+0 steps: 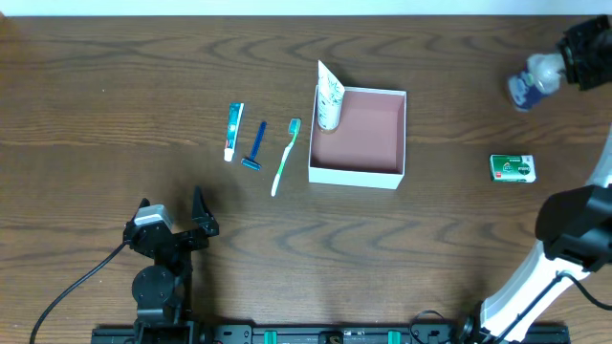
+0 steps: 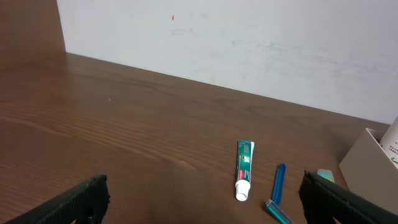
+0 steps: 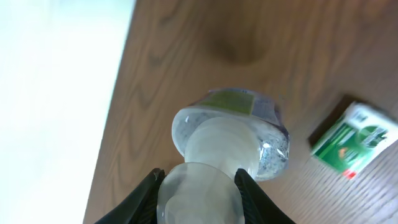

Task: Pack container
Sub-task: 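Carry the pump bottle into the box and lower it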

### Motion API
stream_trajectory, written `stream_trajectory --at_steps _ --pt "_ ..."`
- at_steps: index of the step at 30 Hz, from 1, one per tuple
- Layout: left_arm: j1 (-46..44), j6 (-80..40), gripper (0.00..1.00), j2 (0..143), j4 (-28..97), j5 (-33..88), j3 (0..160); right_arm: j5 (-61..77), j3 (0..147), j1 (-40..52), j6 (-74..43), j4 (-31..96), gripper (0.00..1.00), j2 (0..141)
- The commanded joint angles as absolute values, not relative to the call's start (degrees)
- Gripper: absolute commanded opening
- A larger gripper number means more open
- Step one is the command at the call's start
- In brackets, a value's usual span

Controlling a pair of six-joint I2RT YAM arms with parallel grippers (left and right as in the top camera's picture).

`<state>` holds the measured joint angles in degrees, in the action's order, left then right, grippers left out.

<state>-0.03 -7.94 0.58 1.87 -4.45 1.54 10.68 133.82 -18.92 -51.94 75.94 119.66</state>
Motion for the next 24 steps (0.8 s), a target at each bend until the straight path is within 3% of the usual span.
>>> stream_trajectory --at_steps 1,15,24 --pt "0.3 -8.3 0.98 0.2 3.8 -4.9 0.2 12.8 137.9 -13.8 -51.0 76.8 0.25 119.5" --pt "0.3 -8.3 0.98 0.2 3.8 -4.9 0.2 13.2 138.2 3.8 -55.0 74.0 0.26 119.6" --pt "0.3 -8.3 0.98 0.2 3.8 -4.9 0.2 5.4 138.2 11.8 -57.8 73.1 0.28 119.6"
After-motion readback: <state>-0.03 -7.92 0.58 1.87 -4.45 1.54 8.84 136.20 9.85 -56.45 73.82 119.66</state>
